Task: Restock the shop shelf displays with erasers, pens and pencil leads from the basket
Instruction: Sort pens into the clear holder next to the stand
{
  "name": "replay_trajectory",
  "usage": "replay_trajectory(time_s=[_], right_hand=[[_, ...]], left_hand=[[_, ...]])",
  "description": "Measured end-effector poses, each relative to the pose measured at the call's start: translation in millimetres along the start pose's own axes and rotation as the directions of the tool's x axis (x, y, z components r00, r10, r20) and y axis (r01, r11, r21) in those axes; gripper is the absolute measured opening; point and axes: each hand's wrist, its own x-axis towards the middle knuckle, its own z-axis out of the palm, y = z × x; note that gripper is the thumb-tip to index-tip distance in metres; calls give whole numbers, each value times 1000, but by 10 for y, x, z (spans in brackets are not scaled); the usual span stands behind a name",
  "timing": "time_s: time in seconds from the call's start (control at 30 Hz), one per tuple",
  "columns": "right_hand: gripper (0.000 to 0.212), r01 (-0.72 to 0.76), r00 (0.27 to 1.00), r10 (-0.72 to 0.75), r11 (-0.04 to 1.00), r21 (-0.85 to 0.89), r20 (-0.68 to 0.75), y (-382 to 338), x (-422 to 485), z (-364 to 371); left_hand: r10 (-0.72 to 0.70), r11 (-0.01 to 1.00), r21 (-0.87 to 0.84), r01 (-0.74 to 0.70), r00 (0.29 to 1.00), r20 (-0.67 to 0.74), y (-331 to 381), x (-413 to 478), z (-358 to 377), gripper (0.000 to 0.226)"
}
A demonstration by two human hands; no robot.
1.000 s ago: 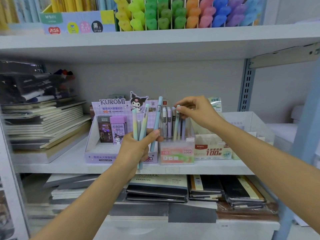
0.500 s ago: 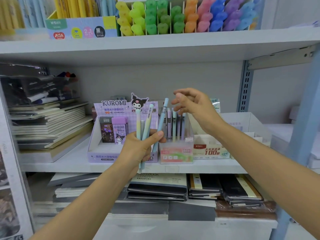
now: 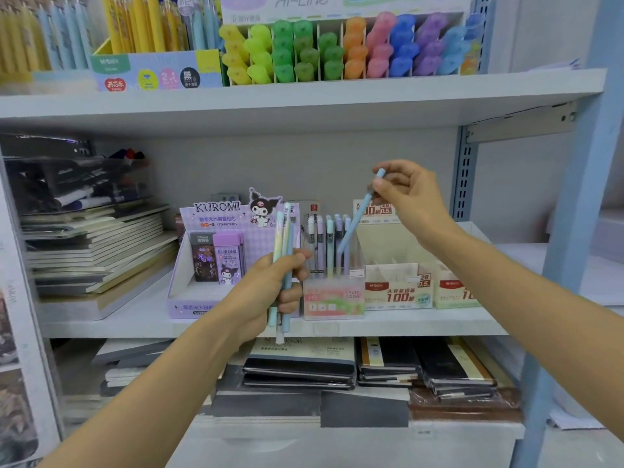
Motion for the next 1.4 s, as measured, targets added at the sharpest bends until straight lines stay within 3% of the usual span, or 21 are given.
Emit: replay_trajectory(time_s=[0.13,0.33,0.5,0.73,0.87,0.93,1.0,1.1,1.17,1.23,1.4], right_hand=[[17,9,999,-2,986,-165,45,203,-80,108],[19,65,990,-17,938,-341,140,365,-77,265],[15,130,970,-34,909,-396,241,329,9,188],[21,134,964,-14,888,-439,265,370,5,259],[16,198,973,-74,749,-632,217,454,-56,332],[20,184,977,-62,731,-657,205,433,-73,328],[24,171,980,-81,806,-566,181,360,-114,305],[18,51,975,-8,981,-185,224,169,-250,298],[15,-79,929,100,994,-71,357,74,-343,334],[14,-103,895,113,994,-48,432,33,-417,381],[9,-154,947,107,979,133,304,-15,-470,294]], left_hand=[[13,1000,19,-14,997,81,-25,-31,4,15],[93,995,-24,-92,995,43,-87,-40,-23,15],[69,998,-3,-69,994,88,-119,-22,-60,18],[54,998,-1,-55,991,122,-160,-14,-70,34],[38,999,9,-40,988,150,-166,-26,-60,30],[37,999,18,-41,985,167,-170,-44,-39,33],[28,999,27,-33,984,176,-171,-60,-15,32],[14,998,60,-25,983,181,-169,-70,43,27],[6,997,81,-21,983,183,-170,-77,101,25],[-3,995,101,-17,982,190,-174,-92,154,19],[6,997,81,-16,993,117,-120,-154,149,17]])
